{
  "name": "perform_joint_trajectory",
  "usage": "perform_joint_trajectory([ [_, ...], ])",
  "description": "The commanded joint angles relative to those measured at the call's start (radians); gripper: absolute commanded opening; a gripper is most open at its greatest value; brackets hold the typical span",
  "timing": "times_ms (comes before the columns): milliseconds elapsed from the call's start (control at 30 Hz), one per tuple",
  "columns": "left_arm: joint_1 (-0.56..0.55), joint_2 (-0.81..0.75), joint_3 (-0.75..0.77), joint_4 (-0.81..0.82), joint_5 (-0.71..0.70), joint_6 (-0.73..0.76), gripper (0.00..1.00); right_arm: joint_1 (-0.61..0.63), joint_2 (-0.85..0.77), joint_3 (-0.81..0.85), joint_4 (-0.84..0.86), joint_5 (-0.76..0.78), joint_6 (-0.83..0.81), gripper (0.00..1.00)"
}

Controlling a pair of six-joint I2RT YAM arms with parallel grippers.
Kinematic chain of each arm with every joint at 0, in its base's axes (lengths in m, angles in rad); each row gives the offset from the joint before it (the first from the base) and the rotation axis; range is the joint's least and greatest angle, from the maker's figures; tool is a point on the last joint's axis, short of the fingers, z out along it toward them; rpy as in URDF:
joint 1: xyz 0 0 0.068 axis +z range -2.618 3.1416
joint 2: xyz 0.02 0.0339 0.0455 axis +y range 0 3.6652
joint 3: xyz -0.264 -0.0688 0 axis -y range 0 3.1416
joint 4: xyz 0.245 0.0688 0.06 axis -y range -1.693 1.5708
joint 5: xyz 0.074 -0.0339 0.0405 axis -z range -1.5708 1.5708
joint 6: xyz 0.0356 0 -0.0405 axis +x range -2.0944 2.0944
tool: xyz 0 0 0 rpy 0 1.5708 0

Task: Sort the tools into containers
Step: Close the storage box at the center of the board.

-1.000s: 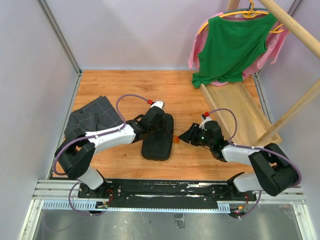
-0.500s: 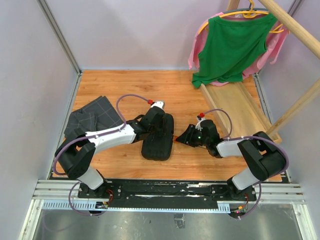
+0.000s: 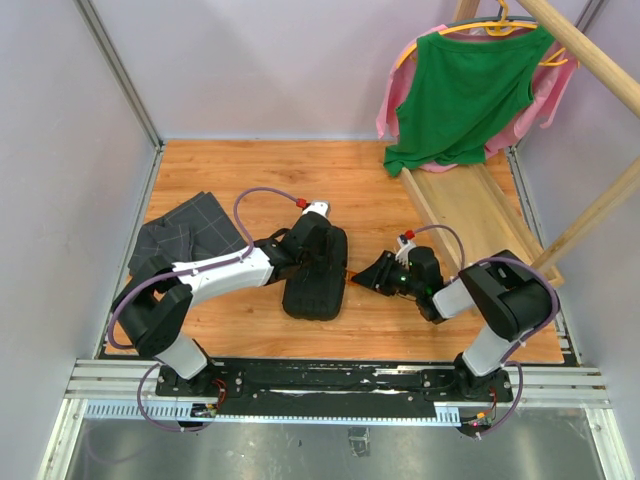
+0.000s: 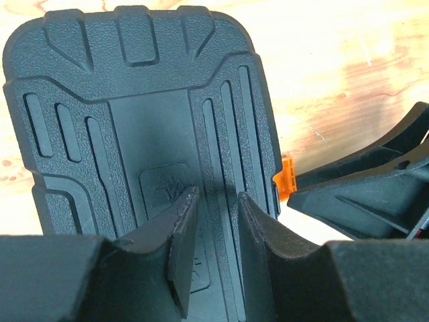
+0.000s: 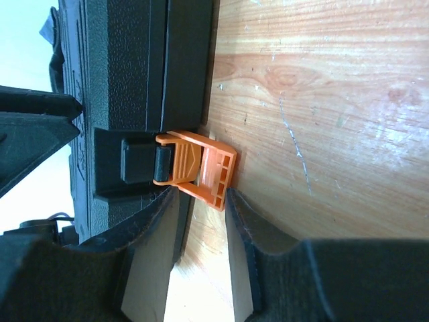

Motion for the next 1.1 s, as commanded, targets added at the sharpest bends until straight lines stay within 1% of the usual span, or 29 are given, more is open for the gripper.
perform_joint_trajectory([
  [0,-0.029,0.070,-0.021,-0.077,0.060,-0.006,0.34,-0.007,0.077,-0.024,0.329,-0.086,0.028,0.35],
  [167,-0.031,0.070,-0.020,-0.079,0.059,-0.008,0.34,-0.008,0.186,-0.040,0.568,-0.095,0.028,0.35],
  [233,-0.032,0.071,-0.019,-0.081,0.058,-0.008,0.34,-0.008,0.213,-0.044,0.611,-0.093,0.028,0.35],
  [267,-0.032,0.071,-0.019,-0.080,0.058,-0.008,0.34,-0.008,0.215,-0.045,0.616,-0.091,0.163,0.31],
  [300,-0.033,0.070,-0.020,-0.081,0.057,-0.008,0.34,-0.008,0.210,-0.048,0.618,-0.087,0.220,0.29],
  [500,-0.035,0.079,-0.017,-0.079,0.060,-0.011,0.34,-0.008,0.147,-0.067,0.613,-0.068,0.194,0.28],
  [1067,-0.040,0.076,-0.015,-0.085,0.054,-0.014,0.33,-0.008,0.182,-0.030,0.616,-0.077,0.217,0.29],
])
